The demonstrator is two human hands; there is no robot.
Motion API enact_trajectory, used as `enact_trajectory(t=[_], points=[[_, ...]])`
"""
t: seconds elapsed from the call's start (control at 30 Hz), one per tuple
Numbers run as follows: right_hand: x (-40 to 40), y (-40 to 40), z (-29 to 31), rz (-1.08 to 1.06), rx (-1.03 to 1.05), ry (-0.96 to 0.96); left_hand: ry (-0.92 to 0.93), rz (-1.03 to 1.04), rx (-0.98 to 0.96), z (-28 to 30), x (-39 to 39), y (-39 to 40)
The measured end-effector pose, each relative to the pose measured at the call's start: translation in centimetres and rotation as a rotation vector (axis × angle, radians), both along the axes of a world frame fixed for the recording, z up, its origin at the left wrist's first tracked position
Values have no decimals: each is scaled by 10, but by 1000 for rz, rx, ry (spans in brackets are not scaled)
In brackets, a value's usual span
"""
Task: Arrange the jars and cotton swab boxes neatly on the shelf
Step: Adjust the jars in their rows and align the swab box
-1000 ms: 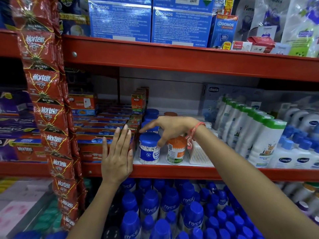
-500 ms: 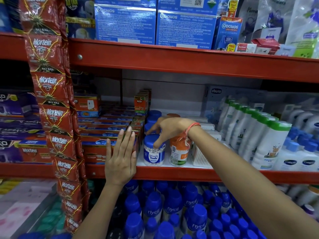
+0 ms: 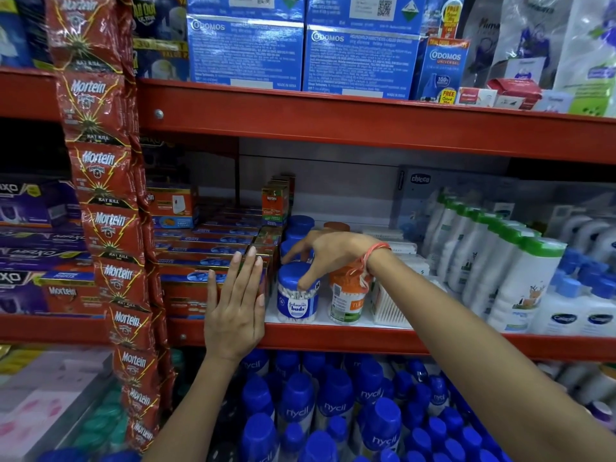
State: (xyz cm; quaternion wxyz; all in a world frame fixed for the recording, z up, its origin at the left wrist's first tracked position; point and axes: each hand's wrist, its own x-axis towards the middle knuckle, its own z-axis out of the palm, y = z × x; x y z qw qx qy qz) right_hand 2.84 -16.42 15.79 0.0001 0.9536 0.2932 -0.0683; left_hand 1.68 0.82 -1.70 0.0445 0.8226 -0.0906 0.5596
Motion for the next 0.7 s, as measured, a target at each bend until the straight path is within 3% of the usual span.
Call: enact_trajectory(t=[0.5, 0.7], points=[[1, -1, -5, 7, 17, 15, -18, -6, 3, 0, -1, 0], [-6, -34, 11, -116, -54, -5, -16, -2, -17, 3, -3, -1]])
